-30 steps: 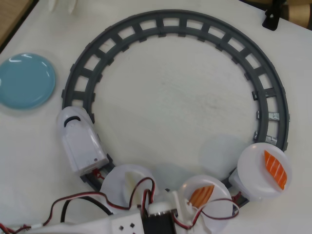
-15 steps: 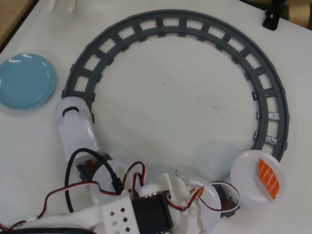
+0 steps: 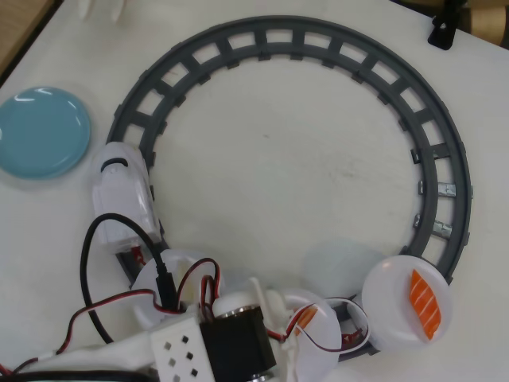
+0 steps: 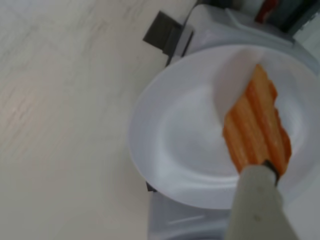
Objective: Pick up the sushi from the Shinkansen and put it on the blue dish
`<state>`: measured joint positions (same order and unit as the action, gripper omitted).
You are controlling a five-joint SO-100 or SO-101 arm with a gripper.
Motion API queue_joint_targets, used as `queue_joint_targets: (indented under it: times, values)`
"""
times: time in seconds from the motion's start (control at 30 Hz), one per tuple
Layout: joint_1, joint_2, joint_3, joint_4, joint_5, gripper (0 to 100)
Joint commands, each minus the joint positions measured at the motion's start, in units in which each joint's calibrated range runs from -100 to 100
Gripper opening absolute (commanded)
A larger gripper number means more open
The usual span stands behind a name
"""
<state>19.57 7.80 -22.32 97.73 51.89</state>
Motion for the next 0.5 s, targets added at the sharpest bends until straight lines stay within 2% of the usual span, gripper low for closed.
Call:
queue_joint_targets:
  times: [0.0,0.47]
  values:
    - [1.73,-0.38,0.95,0.91,-0.32,30]
    - [3.40,-0.46,10.42,0.23,-0.16,30]
